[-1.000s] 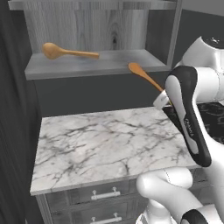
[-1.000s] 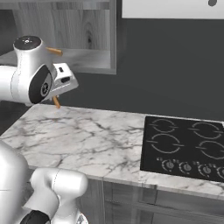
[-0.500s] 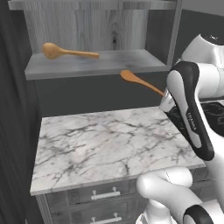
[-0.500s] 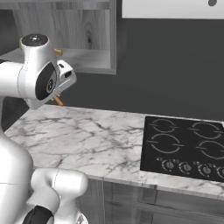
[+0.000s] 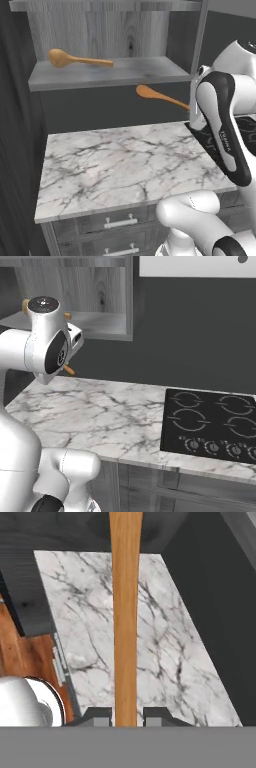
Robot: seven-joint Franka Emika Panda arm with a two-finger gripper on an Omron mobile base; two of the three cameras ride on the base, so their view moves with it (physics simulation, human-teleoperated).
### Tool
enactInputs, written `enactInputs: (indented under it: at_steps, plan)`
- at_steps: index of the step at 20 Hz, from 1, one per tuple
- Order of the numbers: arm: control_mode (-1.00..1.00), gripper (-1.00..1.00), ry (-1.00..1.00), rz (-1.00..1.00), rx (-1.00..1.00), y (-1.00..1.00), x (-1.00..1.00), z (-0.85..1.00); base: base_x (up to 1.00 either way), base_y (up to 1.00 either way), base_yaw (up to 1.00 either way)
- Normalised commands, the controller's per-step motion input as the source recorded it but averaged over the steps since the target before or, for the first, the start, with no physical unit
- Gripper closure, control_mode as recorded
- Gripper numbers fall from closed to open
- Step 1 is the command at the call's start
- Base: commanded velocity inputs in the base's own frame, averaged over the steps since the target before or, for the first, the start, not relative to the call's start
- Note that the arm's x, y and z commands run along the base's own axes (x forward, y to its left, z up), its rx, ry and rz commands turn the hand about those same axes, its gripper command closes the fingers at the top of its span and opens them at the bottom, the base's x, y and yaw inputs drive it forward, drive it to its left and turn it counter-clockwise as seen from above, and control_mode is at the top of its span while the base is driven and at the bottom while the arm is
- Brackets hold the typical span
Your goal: Organize the utensils by type. Pick up the wooden spoons from the counter and place them in the open cabinet. Then pick up the metallic utensils from the counter and place them in the open drawer.
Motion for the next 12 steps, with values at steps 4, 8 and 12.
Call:
enactInputs:
  at_steps: [4, 8, 12]
  plan:
    - [-1.00, 1.00, -0.01, -0.01, -0.01, 0.09, 0.00, 0.23, 0.00, 0.00, 0.00]
    - [-1.00, 1.00, 0.00, -0.11, 0.00, 0.16, 0.00, 0.34, 0.00, 0.00, 0.00]
    - [-1.00, 1.00, -0.08, -0.13, -0.01, 0.12, 0.01, 0.17, 0.00, 0.00, 0.00]
